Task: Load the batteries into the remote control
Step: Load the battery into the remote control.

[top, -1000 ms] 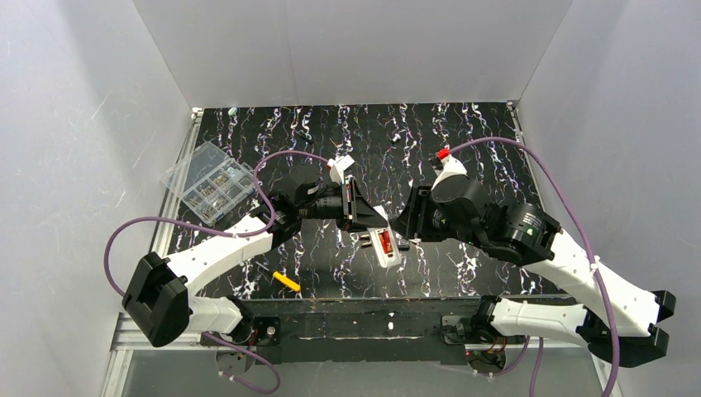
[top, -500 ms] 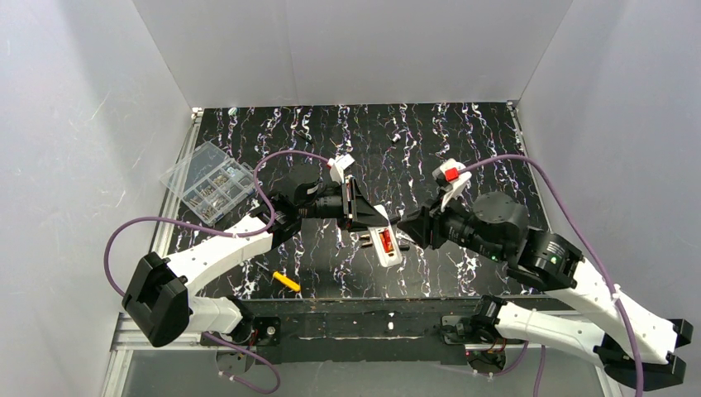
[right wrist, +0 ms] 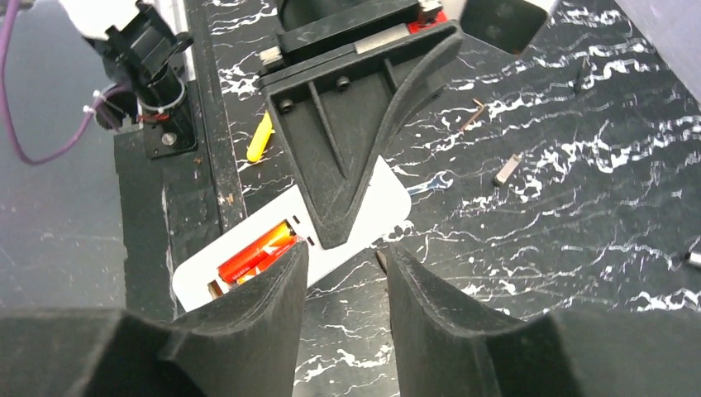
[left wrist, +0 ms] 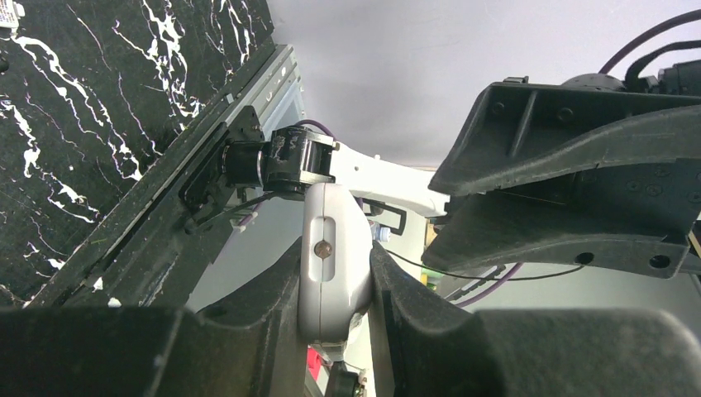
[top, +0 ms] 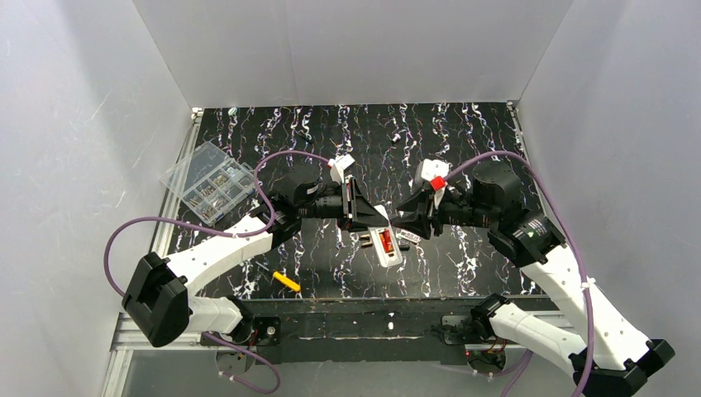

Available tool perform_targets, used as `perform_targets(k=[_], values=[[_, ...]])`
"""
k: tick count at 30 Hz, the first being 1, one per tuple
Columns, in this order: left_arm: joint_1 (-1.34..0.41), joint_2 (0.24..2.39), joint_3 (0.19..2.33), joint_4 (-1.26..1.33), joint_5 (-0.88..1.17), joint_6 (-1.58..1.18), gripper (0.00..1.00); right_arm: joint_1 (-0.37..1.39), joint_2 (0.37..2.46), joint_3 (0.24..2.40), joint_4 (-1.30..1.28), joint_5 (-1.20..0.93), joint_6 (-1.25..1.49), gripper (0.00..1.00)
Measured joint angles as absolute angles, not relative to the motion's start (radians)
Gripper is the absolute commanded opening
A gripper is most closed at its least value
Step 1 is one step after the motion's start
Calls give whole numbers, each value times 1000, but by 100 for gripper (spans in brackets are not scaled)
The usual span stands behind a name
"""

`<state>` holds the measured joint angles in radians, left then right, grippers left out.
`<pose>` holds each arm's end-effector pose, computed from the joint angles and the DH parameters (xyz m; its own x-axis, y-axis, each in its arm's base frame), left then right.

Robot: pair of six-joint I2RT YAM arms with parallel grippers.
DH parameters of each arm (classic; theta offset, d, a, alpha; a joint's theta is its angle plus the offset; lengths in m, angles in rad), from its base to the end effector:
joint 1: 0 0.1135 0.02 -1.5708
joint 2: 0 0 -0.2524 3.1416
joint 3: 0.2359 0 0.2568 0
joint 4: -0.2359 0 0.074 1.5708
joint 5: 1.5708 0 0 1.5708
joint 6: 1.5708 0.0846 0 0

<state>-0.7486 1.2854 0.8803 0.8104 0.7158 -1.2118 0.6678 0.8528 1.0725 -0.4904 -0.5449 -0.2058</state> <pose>0.2031 -0.2644 0.3668 -0.7930 -0.2276 -0.5651 0.6061 -0.2012 -0.7695 0.1500 0.1741 0.3774 -0.0172 -0.2361 -0.9716 -0.9452 0.3207 -0.0612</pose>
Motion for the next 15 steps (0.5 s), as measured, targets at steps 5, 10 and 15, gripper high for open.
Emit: perform_targets(k=[5,10,15], values=[[-749,1283,880,807,717,-1211,0,617,854,1053,-472,-708,-326,49],[-749,1281,880,805,718,-1208,0,604,855,1053,-480,-838,-440,50],[-749,1281,880,805,719,-1208,0,603,851,1046,-501,-897,-549,48]])
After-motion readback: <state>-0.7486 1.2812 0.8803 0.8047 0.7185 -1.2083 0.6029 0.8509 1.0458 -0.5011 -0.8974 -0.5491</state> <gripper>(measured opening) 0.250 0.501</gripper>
